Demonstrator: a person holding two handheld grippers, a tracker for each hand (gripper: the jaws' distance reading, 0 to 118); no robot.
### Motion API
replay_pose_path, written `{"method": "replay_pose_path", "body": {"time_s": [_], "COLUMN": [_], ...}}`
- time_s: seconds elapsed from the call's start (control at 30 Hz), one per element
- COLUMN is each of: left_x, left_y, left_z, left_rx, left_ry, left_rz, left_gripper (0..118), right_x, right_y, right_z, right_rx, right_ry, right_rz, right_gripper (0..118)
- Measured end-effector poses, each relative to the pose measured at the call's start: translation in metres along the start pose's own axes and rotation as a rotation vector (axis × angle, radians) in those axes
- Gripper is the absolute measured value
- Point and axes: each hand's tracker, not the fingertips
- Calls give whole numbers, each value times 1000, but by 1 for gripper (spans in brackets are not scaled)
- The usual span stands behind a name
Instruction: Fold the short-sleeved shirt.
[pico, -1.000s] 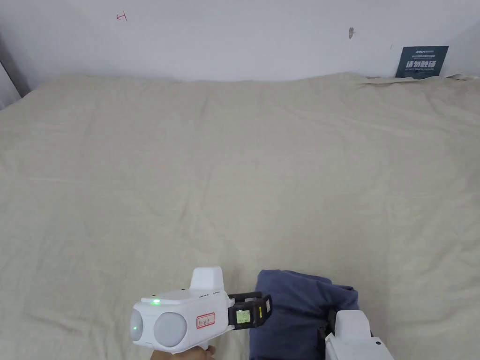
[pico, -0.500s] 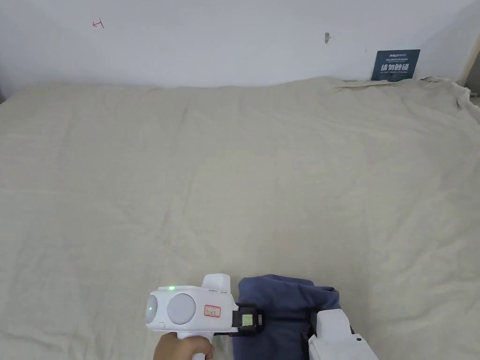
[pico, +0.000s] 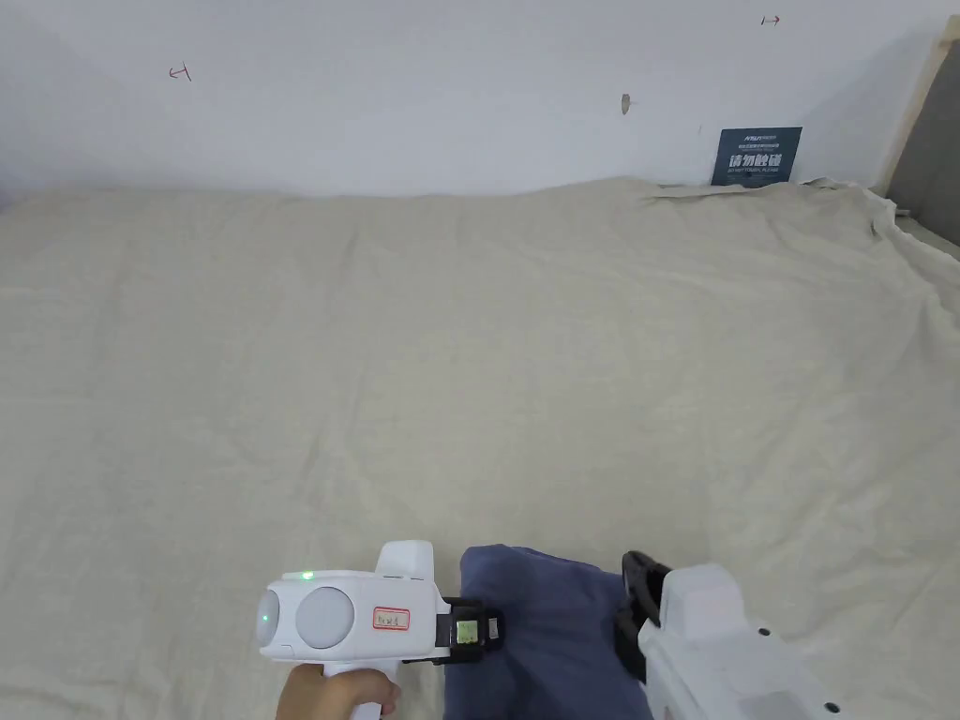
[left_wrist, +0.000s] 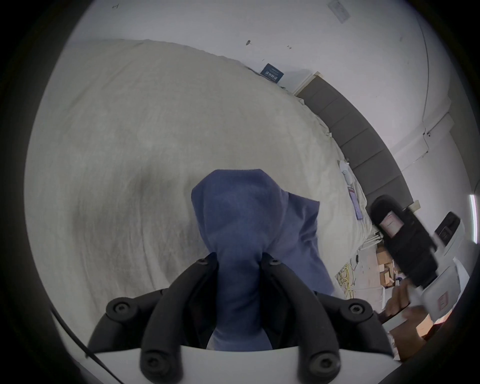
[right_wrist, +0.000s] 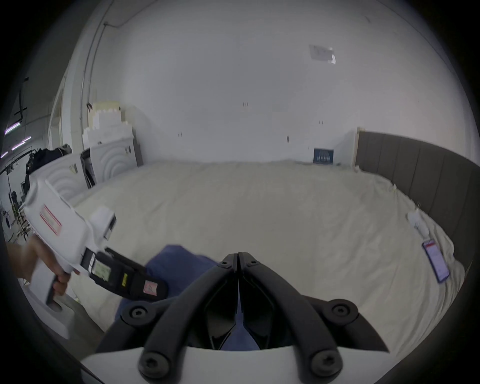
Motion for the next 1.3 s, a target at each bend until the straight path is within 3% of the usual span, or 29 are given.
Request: {"method": "replay_pose_path", "body": {"time_s": [0.3, 0.63, 0.87, 1.2, 1.3], "left_x": [-43, -169, -245, -303, -303], "left_y": [42, 81, 88, 80, 77], "left_z": [73, 177, 241, 240, 229], "left_rx": [51, 49, 45, -9, -20], "left_ry": [26, 382, 550, 663, 734], "left_rz": [-20, -27, 64, 202, 214], "left_gripper": [24, 24, 24, 25, 41], "right_x": [21, 13, 19, 20, 23], "right_y": [62, 101, 105, 97, 95], "right_z": [40, 53, 31, 19, 21], "right_rx": [176, 281, 283, 246, 241], "right_ry": [-37, -62, -80, -134, -140], "right_rz": [29, 44, 36, -1, -3], "right_gripper": [0, 0, 0, 0, 0]}}
